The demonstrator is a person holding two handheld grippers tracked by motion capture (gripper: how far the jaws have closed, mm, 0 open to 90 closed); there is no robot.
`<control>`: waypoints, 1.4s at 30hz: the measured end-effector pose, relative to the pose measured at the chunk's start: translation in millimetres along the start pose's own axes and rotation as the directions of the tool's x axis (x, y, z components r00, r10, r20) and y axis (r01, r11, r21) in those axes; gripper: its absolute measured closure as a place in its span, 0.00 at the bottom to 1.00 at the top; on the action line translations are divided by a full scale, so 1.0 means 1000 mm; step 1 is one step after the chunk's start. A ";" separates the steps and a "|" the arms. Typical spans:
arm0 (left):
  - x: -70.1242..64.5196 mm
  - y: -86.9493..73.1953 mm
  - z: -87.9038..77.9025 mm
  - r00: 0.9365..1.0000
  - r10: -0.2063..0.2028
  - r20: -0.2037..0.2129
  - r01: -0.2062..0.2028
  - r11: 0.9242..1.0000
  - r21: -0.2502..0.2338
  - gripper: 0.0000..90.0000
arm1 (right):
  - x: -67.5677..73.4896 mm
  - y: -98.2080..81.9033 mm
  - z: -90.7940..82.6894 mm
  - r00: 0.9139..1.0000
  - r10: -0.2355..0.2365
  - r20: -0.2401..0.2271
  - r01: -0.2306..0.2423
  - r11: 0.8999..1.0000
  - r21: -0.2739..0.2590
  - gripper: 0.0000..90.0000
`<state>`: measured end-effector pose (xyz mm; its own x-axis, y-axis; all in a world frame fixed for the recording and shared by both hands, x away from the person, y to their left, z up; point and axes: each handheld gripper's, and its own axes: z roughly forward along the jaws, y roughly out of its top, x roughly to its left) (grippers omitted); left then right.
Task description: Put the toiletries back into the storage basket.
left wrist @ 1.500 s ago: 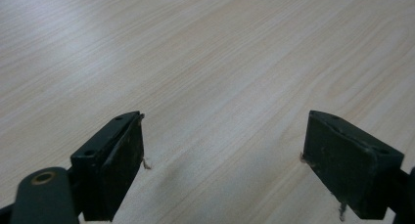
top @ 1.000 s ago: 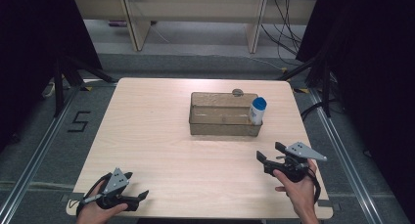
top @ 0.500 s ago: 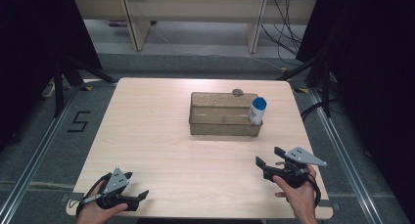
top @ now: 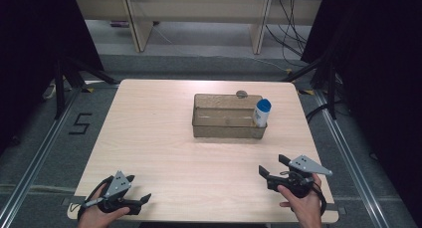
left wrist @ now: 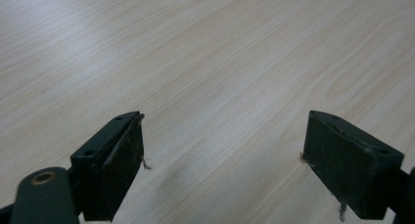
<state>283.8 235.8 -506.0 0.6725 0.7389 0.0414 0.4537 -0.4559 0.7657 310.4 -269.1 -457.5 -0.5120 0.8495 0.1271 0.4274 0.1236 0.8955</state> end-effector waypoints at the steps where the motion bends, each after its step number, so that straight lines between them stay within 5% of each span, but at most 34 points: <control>1: 0.000 0.000 0.000 1.000 -0.002 0.001 0.002 1.000 -0.002 0.16 | 0.001 -0.001 0.000 1.000 0.013 -0.014 -0.013 1.000 0.003 0.17; 5: 0.000 0.000 0.000 1.000 0.009 -0.011 -0.009 1.000 0.006 0.16 | 0.002 -0.004 -0.002 1.000 -0.014 -0.004 0.014 1.000 0.011 0.17; 9: 0.000 0.000 0.000 1.000 0.006 -0.010 -0.005 1.000 0.007 0.16 | 0.007 -0.009 -0.003 1.000 0.024 -0.014 -0.023 0.999 0.027 0.17; 16: 0.000 0.000 0.000 1.000 0.009 -0.010 -0.009 1.000 0.007 0.16 | 0.009 -0.016 -0.006 1.000 -0.013 -0.019 0.014 0.999 0.037 0.17; 22: -0.001 -0.001 0.001 1.000 -0.008 -0.002 0.008 1.000 -0.007 0.16 | 0.013 -0.021 -0.009 0.999 0.019 -0.037 -0.017 0.998 0.055 0.17; 24: -0.001 -0.001 0.001 1.000 -0.009 -0.002 0.009 1.000 -0.007 0.16 | 0.012 -0.022 -0.011 1.000 -0.009 -0.030 0.010 0.998 0.063 0.17; 26: -0.001 -0.001 0.001 1.000 -0.009 -0.002 0.009 1.000 -0.009 0.16 | 0.016 -0.024 -0.012 0.999 0.036 -0.034 -0.034 0.997 0.064 0.17; 28: 0.000 0.000 0.001 1.000 0.008 -0.010 -0.008 1.000 0.006 0.16 | 0.013 -0.024 -0.014 1.000 -0.008 -0.030 0.010 0.997 0.072 0.17; 31: 0.000 0.000 0.000 1.000 0.011 -0.010 -0.011 1.000 0.007 0.16 | 0.018 -0.028 -0.016 0.998 0.043 -0.035 -0.040 0.996 0.074 0.17; 35: 0.000 0.000 0.000 1.000 0.009 -0.010 -0.009 1.000 0.007 0.16 | 0.015 -0.030 -0.019 0.999 -0.032 -0.033 0.035 0.995 0.089 0.17; 36: 0.000 0.000 0.000 1.000 0.010 -0.011 -0.010 1.000 0.006 0.16 | 0.018 -0.031 -0.019 0.999 0.020 -0.034 -0.016 0.995 0.103 0.17; 37: 0.000 0.000 0.000 1.000 0.007 -0.010 -0.007 1.000 0.004 0.16 | 0.016 -0.032 -0.019 0.999 -0.010 -0.034 0.013 0.996 0.093 0.17; 42: -0.001 -0.001 0.001 1.000 -0.009 -0.003 0.009 1.000 -0.011 0.16 | 0.017 -0.036 -0.023 0.999 -0.011 -0.030 0.015 0.993 0.115 0.17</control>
<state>283.3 234.7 -507.1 0.6665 0.7446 0.0361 0.4535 -0.4434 0.7731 269.5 -270.8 -478.0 -0.5388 0.8324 0.1295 0.5024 0.1942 0.8425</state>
